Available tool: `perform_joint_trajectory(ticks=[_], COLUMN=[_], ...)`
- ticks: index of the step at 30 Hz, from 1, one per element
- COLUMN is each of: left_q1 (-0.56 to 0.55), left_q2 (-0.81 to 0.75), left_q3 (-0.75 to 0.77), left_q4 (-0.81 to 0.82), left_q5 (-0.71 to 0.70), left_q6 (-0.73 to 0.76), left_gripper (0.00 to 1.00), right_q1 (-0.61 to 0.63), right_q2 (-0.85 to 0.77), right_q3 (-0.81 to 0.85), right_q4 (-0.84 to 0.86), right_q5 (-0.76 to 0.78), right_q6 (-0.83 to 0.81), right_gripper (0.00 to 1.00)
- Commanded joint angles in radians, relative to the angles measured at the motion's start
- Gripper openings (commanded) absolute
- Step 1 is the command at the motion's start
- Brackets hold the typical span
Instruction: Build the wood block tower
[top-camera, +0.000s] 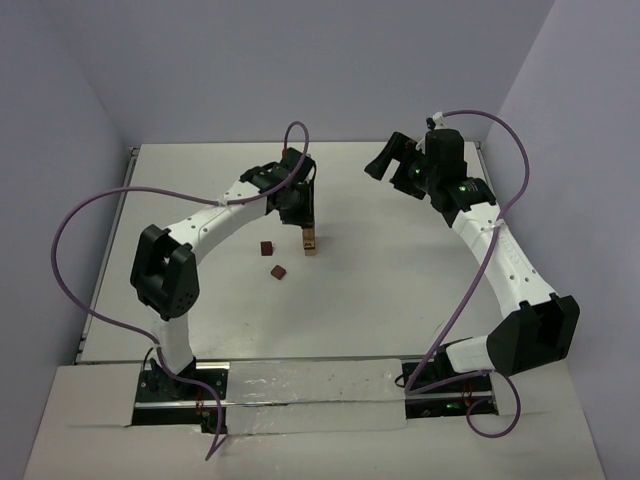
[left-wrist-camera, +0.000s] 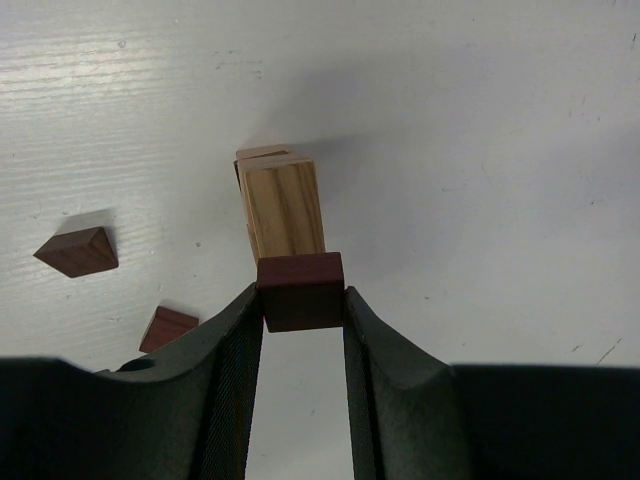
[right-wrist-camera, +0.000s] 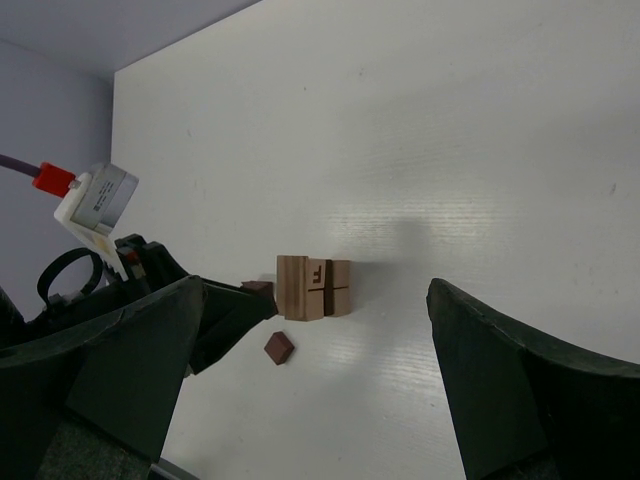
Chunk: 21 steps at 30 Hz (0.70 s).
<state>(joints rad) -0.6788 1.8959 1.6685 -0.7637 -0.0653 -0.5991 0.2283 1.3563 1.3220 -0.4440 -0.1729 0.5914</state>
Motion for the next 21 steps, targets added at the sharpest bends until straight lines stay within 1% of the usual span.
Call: perform_joint_trajectory(ticks=[1, 8, 21], left_q1=[0.002, 0.002, 0.001], left_q2=[0.019, 0.048, 0.075], left_q3=[0.065, 0.086, 0.107], left_q4=[0.0, -0.004, -0.011], left_q5=[-0.024, -0.045, -0.073], left_q6=[-0.01, -0.008, -0.003], left_gripper=[0.08, 0.09, 0.15], right_q1=[-0.007, -0.008, -0.007], right_q2=[-0.003, 0.001, 0.011], right_q3=[0.042, 0.046, 0.059], right_q4=[-0.001, -0.004, -0.01], right_q5=[-0.011, -0.019, -0.035], right_q6=[0.013, 0.018, 0.023], right_gripper=[1.0, 1.0, 1.0])
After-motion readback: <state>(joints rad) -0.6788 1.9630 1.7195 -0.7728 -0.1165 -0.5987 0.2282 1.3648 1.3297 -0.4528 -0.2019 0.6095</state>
